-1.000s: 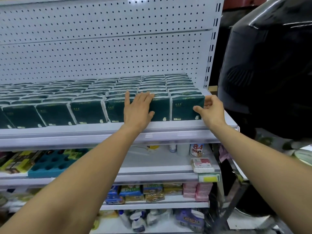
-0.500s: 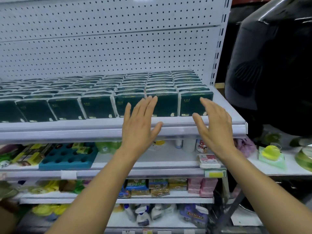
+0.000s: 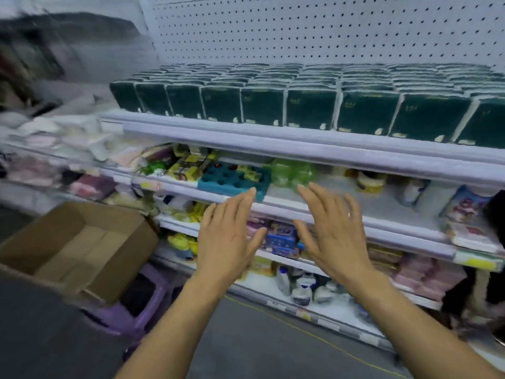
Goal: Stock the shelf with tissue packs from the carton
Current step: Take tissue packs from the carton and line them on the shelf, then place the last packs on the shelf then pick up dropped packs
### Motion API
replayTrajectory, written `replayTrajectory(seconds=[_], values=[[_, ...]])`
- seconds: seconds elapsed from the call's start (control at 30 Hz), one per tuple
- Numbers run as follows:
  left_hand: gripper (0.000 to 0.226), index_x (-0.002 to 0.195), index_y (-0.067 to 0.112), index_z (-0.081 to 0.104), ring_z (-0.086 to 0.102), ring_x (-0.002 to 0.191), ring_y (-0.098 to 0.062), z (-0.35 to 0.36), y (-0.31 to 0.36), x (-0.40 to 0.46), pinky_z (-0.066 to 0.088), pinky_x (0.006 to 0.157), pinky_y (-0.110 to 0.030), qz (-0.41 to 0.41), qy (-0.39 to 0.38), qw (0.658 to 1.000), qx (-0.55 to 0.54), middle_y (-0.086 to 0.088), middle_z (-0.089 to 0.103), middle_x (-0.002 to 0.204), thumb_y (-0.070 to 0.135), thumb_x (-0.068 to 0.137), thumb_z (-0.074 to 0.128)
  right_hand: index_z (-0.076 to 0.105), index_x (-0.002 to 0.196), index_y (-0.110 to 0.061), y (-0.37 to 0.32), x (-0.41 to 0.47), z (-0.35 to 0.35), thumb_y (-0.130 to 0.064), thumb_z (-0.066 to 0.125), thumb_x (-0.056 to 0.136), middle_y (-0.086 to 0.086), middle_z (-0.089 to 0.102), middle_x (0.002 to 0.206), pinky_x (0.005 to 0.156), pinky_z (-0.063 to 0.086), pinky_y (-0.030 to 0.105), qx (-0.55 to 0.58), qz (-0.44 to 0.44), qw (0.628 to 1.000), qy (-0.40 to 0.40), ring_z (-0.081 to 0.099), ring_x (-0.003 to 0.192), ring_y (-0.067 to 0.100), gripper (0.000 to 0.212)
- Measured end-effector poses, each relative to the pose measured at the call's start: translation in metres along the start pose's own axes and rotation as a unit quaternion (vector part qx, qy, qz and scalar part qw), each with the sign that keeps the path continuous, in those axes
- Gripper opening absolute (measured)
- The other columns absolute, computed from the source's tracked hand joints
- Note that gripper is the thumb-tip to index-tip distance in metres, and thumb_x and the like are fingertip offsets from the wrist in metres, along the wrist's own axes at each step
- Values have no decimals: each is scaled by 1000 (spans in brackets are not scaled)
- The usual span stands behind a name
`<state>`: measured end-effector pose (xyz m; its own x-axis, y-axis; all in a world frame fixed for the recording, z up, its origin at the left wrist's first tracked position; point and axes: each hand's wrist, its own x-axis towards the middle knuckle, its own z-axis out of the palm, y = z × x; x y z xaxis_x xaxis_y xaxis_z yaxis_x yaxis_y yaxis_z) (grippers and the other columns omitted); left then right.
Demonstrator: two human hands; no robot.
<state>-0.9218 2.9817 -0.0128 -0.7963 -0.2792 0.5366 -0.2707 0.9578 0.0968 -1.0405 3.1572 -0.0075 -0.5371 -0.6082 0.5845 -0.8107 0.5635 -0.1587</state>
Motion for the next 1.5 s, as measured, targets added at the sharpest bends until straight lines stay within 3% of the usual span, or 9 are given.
replayTrajectory(seconds=[0.2, 0.43, 0.63, 0.93, 1.1, 1.27, 1.33, 1.43, 1.5], values=[[64, 146, 20, 44, 54, 124, -25, -25, -114, -95, 44, 104, -49, -82, -49, 994, 53, -4, 55, 141, 52, 91, 50, 48, 139, -20, -127, -6, 67, -43, 40, 93, 10, 50, 141, 101, 38, 53, 49, -54, 996, -59, 49, 121, 30, 52], [60, 137, 18, 54, 57, 117, -23, -63, -232, -219, 49, 96, -41, -220, -80, 968, 90, -4, 60, 134, 48, 85, 54, 49, 138, -20, -261, -30, 140, -43, 40, 94, 8, 48, 142, 95, 41, 47, 99, -128, 977, -137, 48, 121, 27, 50], [65, 143, 16, 50, 56, 124, -28, -73, -301, -308, 45, 99, -45, -349, -140, 924, 75, -5, 55, 141, 40, 87, 70, 54, 133, -17, -346, -49, 197, -33, 66, 87, 8, 54, 136, 88, 47, 45, 127, -177, 955, -201, 55, 116, 30, 50], [64, 152, 22, 33, 46, 132, -24, -39, -369, -397, 38, 105, -41, -512, -206, 833, 18, -2, 45, 147, 45, 97, 55, 64, 114, -14, -438, -73, 301, -26, 80, 76, 6, 64, 110, 69, 53, 39, 164, -261, 901, -306, 65, 89, 29, 43], [64, 154, 25, 28, 42, 134, -22, 13, -419, -429, 36, 106, -41, -595, -239, 767, -26, 0, 42, 148, 45, 98, 52, 65, 114, -16, -473, -85, 389, -26, 81, 74, 5, 66, 105, 63, 53, 37, 166, -291, 857, -391, 66, 89, 28, 44], [63, 153, 24, 26, 42, 133, -22, 87, -471, -473, 40, 105, -36, -663, -227, 707, -95, 0, 41, 150, 40, 99, 54, 72, 98, -12, -505, -100, 488, -19, 88, 61, 5, 70, 87, 50, 53, 33, 154, -333, 833, -414, 69, 71, 26, 41], [62, 152, 23, 30, 46, 130, -22, 121, -490, -495, 42, 104, -35, -676, -215, 695, -116, -2, 44, 148, 37, 98, 56, 71, 105, -11, -513, -113, 535, -19, 86, 67, 8, 71, 95, 59, 55, 36, 140, -325, 817, -455, 69, 79, 28, 42], [62, 152, 22, 31, 44, 131, -21, 180, -518, -533, 39, 107, -32, -673, -206, 699, -124, -3, 43, 149, 36, 98, 57, 58, 131, -14, -523, -142, 608, -25, 62, 92, 9, 63, 122, 85, 48, 36, 126, -317, 800, -493, 60, 109, 28, 41], [63, 153, 21, 29, 43, 132, -22, 222, -535, -558, 38, 109, -34, -668, -207, 703, -126, -4, 41, 151, 38, 98, 55, 50, 136, -19, -528, -164, 655, -30, 52, 96, 5, 58, 129, 90, 44, 33, 112, -321, 796, -501, 54, 117, 24, 42]])
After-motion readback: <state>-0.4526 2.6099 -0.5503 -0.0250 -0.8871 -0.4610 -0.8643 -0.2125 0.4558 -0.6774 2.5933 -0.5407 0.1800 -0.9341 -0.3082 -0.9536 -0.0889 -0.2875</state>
